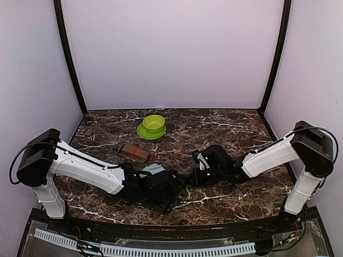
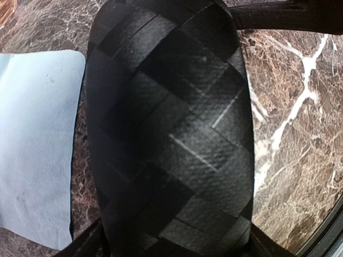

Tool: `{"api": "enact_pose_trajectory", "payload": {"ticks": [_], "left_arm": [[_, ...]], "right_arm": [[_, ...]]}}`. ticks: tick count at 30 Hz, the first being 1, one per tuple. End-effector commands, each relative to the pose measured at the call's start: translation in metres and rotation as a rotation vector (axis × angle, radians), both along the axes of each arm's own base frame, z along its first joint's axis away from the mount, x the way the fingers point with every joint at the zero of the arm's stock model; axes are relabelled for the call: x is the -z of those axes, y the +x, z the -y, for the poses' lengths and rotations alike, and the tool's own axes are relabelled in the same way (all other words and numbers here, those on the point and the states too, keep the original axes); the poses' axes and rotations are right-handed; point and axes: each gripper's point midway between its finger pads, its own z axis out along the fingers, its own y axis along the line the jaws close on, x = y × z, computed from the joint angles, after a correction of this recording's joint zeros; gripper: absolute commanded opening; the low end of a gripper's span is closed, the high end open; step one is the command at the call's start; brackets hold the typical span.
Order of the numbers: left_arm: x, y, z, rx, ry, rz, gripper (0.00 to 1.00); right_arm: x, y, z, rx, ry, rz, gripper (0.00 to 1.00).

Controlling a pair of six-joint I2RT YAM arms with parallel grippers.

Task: Organize the sunglasses
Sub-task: Pick up the case with sunglasses from the corner of the board.

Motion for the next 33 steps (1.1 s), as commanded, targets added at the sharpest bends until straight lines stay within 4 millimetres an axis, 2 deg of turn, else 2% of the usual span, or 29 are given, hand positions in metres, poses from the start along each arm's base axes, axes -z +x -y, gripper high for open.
{"api": "enact_pose_trajectory", "payload": {"ticks": [1, 12, 19, 27, 33], "left_arm": [[-0.008, 0.009, -0.012, -0.039, -0.007, 0.018, 0.74], [0.000, 0.008, -0.023, -0.034, 0.011, 0.004, 0.59], [0.005, 0.009, -0.030, -0.040, 0.031, 0.004, 0.58], [0.010, 0.010, -0.036, -0.036, 0.052, 0.006, 0.58], [0.007, 0.012, -0.036, -0.030, 0.056, 0.018, 0.58]], "right_arm": [[-0.002, -0.012, -0.002, -0.056, 0.007, -0.002, 0.02], [-0.005, -0.016, -0.003, -0.062, 0.079, -0.054, 0.18], [-0.005, -0.018, 0.008, -0.063, 0.145, -0.099, 0.20], [-0.002, -0.025, 0.012, -0.089, 0.246, -0.185, 0.20], [0.000, -0.024, 0.016, -0.089, 0.236, -0.186, 0.20]]}}
